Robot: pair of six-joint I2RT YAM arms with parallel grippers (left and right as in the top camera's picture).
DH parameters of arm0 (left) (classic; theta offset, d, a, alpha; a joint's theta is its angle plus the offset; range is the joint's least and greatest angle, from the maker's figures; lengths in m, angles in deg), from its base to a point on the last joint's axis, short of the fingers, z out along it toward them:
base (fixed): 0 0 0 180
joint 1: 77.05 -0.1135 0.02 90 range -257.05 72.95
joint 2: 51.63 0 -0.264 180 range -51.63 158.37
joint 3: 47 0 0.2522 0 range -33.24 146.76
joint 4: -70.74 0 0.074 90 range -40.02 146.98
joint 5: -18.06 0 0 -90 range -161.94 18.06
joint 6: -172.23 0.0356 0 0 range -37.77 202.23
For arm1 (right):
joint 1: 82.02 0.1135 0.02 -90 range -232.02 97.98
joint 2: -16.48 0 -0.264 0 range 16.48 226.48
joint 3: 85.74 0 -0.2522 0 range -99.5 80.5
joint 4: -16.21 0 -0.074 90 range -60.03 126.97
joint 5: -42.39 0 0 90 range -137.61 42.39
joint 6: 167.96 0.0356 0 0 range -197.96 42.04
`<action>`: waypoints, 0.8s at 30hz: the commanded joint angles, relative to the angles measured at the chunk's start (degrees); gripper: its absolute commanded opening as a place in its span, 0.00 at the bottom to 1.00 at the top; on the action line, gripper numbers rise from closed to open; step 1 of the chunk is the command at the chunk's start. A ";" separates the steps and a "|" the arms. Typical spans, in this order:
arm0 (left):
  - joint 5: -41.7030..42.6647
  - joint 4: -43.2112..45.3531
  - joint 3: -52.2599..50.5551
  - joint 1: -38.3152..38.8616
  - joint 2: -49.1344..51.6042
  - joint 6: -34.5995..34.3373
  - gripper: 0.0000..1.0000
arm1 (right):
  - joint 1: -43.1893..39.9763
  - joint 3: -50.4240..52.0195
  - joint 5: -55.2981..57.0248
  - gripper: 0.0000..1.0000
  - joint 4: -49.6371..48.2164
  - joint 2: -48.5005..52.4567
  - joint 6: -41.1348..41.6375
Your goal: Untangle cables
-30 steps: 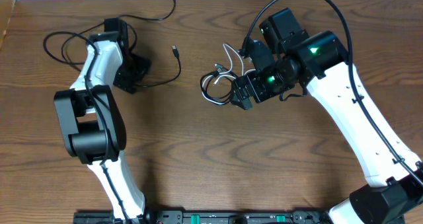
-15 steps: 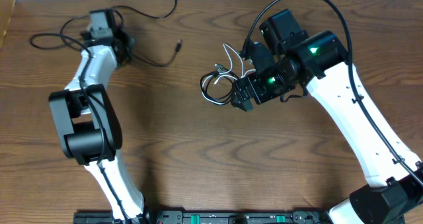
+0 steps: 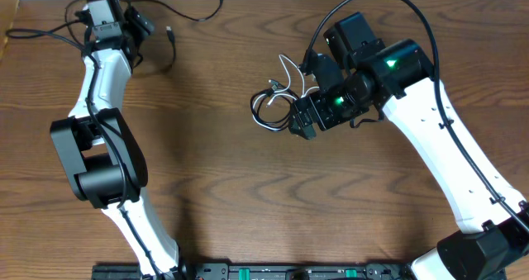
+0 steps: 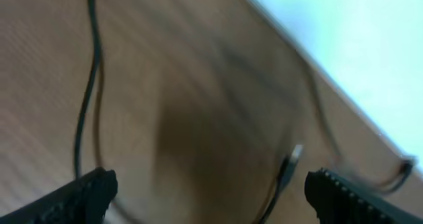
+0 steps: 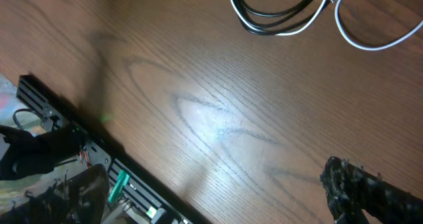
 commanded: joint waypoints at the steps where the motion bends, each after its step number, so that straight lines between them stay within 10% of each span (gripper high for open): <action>1: -1.31 -3.54 0.20 0.00 0.15 1.68 0.96 | 0.09 0.37 0.02 0.99 0.26 -0.20 0.52; 12: -14.08 -21.33 0.20 0.04 0.28 -2.84 0.65 | 0.13 0.37 0.00 0.99 1.01 -0.20 0.50; 16: -16.46 -22.40 0.20 -0.79 0.31 -1.99 0.09 | 0.15 0.37 0.02 0.99 1.66 -0.20 0.48; 24: -6.21 -21.42 0.09 -1.11 4.39 -2.23 0.08 | 0.17 0.37 0.02 0.99 1.29 -0.20 0.50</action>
